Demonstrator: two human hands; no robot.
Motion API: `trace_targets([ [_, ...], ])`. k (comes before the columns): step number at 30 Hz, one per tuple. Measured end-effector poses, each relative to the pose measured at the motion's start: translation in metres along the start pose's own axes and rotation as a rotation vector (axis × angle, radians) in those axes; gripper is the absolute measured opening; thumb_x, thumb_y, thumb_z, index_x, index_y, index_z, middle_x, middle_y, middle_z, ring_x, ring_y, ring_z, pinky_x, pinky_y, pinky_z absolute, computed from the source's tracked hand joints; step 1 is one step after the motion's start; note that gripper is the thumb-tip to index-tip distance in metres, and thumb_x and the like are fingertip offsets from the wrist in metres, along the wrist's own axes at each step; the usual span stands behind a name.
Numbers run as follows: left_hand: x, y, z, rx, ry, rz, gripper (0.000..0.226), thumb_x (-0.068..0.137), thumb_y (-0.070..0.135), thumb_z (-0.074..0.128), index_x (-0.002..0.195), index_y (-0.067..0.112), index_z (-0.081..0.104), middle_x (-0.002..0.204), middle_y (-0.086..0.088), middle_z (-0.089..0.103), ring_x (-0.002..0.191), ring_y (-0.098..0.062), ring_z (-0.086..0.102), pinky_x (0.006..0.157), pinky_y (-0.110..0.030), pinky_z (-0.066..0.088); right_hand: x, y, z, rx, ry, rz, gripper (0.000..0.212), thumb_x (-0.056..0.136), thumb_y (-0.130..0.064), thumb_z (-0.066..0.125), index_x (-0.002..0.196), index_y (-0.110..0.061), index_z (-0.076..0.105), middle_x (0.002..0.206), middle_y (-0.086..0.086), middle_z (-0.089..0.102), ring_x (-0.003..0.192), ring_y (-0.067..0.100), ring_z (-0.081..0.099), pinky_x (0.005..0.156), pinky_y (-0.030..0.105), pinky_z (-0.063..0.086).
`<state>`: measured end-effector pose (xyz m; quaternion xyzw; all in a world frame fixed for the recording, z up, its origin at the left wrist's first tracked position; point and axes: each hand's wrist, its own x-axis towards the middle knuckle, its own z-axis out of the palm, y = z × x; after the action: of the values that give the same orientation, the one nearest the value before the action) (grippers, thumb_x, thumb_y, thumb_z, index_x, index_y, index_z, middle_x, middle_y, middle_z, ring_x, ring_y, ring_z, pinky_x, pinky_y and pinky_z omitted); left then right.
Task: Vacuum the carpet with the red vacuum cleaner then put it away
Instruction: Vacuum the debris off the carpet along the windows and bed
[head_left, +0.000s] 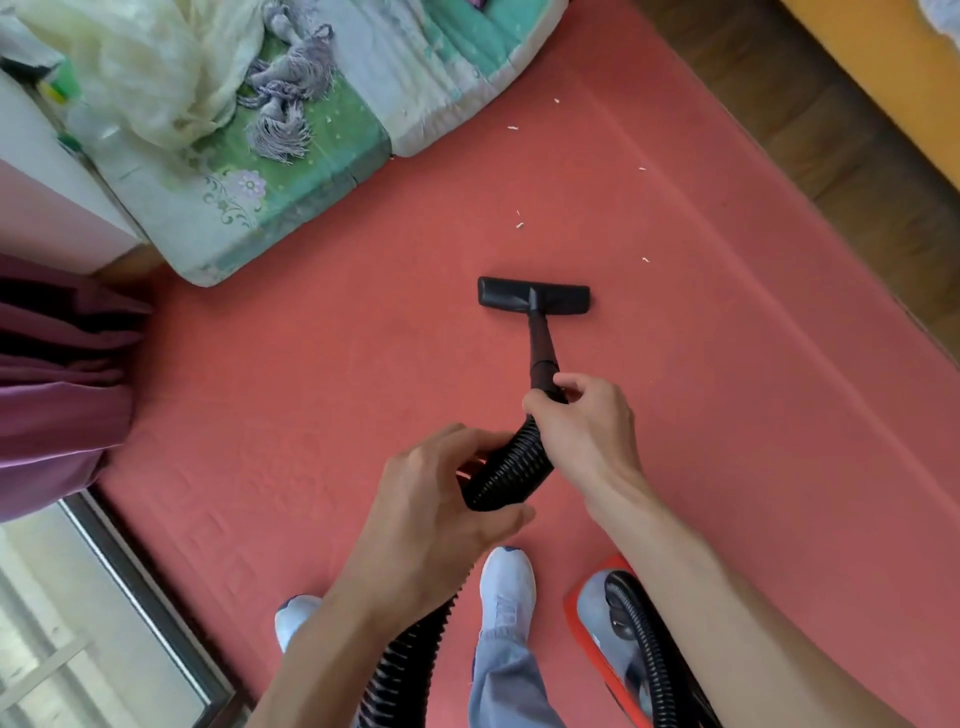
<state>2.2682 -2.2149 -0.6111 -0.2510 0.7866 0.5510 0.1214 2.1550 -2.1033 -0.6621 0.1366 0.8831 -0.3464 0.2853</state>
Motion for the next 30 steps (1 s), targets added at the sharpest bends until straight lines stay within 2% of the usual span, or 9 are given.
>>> trace_targets([
  [3,-0.005,0.013,-0.017,0.033,-0.045,0.003,0.044,0.064,0.028,0.088,0.105,0.032,0.074,0.089,0.015,0.071,0.085,0.000,0.068,0.076,-0.020,0.052,-0.011,-0.007,-0.005,-0.022,-0.059,-0.009,0.042,0.080,-0.031,0.065,0.120,-0.019,0.065,0.119,0.004,0.060,0.093,0.017,0.063,0.083,0.033,0.053],
  [6,-0.002,0.019,-0.025,0.132,-0.038,0.009,0.047,0.061,0.041,0.078,0.108,0.033,0.074,0.089,0.015,0.069,0.087,-0.002,0.067,0.078,-0.025,0.051,-0.009,-0.016,-0.001,-0.037,-0.107,-0.027,0.042,0.082,-0.031,0.066,0.121,-0.016,0.064,0.120,0.005,0.059,0.082,0.014,0.061,0.070,0.026,0.047],
  [8,0.007,0.020,-0.027,0.155,-0.022,0.002,0.048,0.063,0.040,0.078,0.110,0.034,0.072,0.091,0.014,0.067,0.087,-0.003,0.066,0.078,-0.026,0.051,-0.001,-0.026,0.003,-0.055,-0.107,-0.044,0.044,0.082,-0.030,0.066,0.124,-0.015,0.063,0.122,0.007,0.057,0.081,0.016,0.057,0.073,0.025,0.045],
  [12,0.039,0.012,-0.025,0.124,0.054,-0.003,0.043,0.069,0.024,0.086,0.108,0.030,0.070,0.096,0.013,0.064,0.086,0.000,0.063,0.074,-0.018,0.050,0.032,-0.049,0.012,-0.144,-0.089,-0.088,0.042,0.084,-0.029,0.066,0.123,-0.014,0.063,0.124,0.006,0.049,0.082,0.015,0.047,0.076,0.023,0.039],
  [14,0.060,0.007,-0.022,0.076,0.098,-0.015,0.039,0.071,0.020,0.085,0.106,0.028,0.070,0.097,0.011,0.064,0.084,-0.001,0.064,0.071,-0.018,0.051,0.054,-0.061,0.018,-0.193,-0.094,-0.125,0.040,0.084,-0.029,0.068,0.120,-0.013,0.062,0.119,0.004,0.043,0.084,0.017,0.047,0.078,0.025,0.042],
  [18,0.101,-0.003,-0.021,0.064,0.120,-0.038,0.038,0.074,0.022,0.082,0.110,0.025,0.069,0.099,0.012,0.062,0.089,-0.004,0.063,0.073,-0.020,0.049,0.092,-0.080,0.032,-0.248,-0.072,-0.140,0.043,0.081,-0.032,0.070,0.120,-0.013,0.061,0.118,0.003,0.042,0.088,0.017,0.048,0.085,0.031,0.049],
  [23,0.143,-0.007,-0.032,0.082,0.128,-0.041,0.043,0.071,0.023,0.083,0.111,0.022,0.067,0.103,0.009,0.060,0.092,-0.009,0.061,0.074,-0.019,0.046,0.117,-0.103,0.048,-0.203,-0.035,-0.135,0.048,0.083,-0.032,0.069,0.126,-0.016,0.057,0.116,-0.001,0.038,0.086,0.016,0.050,0.083,0.030,0.048],
  [26,0.151,-0.002,-0.049,0.061,0.093,0.012,0.045,0.069,0.023,0.086,0.110,0.026,0.067,0.101,0.011,0.059,0.088,-0.003,0.060,0.071,-0.011,0.044,0.119,-0.114,0.051,-0.093,0.030,-0.082,0.047,0.083,-0.029,0.067,0.127,-0.015,0.058,0.120,0.000,0.043,0.088,0.013,0.050,0.085,0.027,0.045],
  [30,0.141,0.011,-0.071,-0.013,0.014,0.101,0.044,0.068,0.013,0.086,0.106,0.028,0.070,0.097,0.015,0.061,0.089,-0.002,0.061,0.071,-0.014,0.048,0.102,-0.120,0.040,0.008,0.102,-0.018,0.040,0.077,-0.031,0.065,0.115,-0.016,0.067,0.118,0.002,0.059,0.090,0.012,0.059,0.077,0.023,0.042],
])
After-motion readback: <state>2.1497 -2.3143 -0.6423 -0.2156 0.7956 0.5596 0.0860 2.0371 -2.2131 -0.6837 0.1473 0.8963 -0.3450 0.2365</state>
